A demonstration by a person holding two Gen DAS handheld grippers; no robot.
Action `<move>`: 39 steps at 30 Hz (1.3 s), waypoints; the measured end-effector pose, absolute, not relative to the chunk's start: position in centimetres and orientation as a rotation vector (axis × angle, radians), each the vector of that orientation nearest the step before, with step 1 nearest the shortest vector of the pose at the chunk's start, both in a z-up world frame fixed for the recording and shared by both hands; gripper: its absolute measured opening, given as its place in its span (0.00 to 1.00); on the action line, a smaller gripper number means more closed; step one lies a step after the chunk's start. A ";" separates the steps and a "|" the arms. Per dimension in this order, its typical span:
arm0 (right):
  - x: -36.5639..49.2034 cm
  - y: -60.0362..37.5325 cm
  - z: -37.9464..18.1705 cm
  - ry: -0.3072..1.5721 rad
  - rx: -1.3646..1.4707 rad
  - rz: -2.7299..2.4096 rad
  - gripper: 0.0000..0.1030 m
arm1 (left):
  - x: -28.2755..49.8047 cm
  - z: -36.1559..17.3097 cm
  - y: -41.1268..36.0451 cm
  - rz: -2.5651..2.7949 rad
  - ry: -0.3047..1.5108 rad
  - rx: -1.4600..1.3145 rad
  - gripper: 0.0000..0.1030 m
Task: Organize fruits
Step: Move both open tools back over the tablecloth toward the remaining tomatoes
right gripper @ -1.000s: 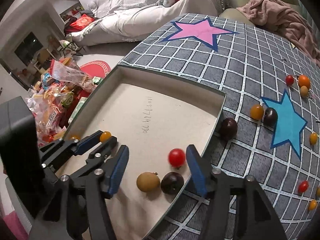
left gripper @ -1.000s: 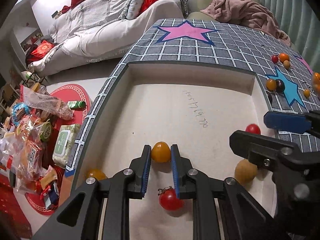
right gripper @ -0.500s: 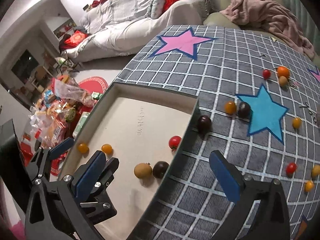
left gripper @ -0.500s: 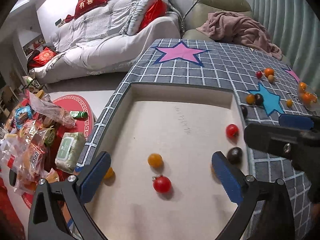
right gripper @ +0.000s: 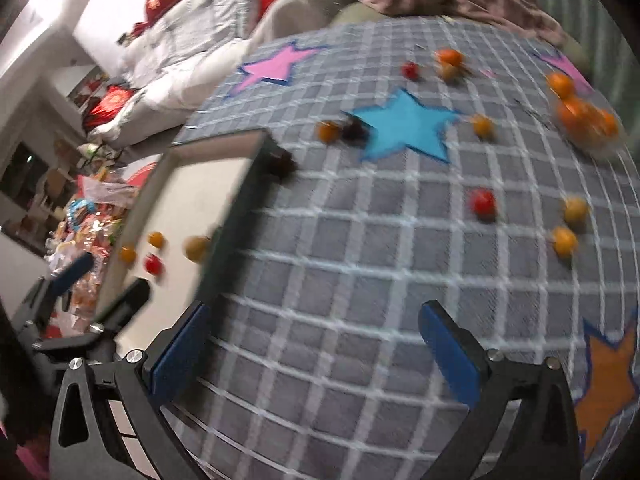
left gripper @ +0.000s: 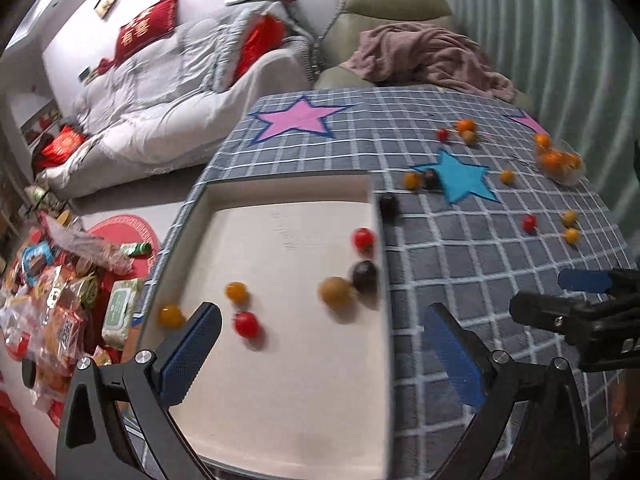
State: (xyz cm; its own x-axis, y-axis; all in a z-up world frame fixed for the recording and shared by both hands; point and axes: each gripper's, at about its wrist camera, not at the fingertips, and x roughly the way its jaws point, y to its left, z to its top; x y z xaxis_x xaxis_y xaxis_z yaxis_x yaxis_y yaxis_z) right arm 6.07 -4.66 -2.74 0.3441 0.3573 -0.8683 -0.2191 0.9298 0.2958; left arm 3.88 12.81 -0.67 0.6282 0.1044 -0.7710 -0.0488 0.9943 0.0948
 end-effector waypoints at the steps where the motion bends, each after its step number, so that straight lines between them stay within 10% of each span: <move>1: 5.7 -5.5 -3.0 1.167 0.143 0.361 1.00 | 3.6 -0.5 11.9 0.071 0.885 0.076 0.99; 39: 9.3 -19.0 -5.8 1.100 0.085 0.122 1.00 | 9.8 -4.9 -3.3 -0.069 1.022 0.222 0.98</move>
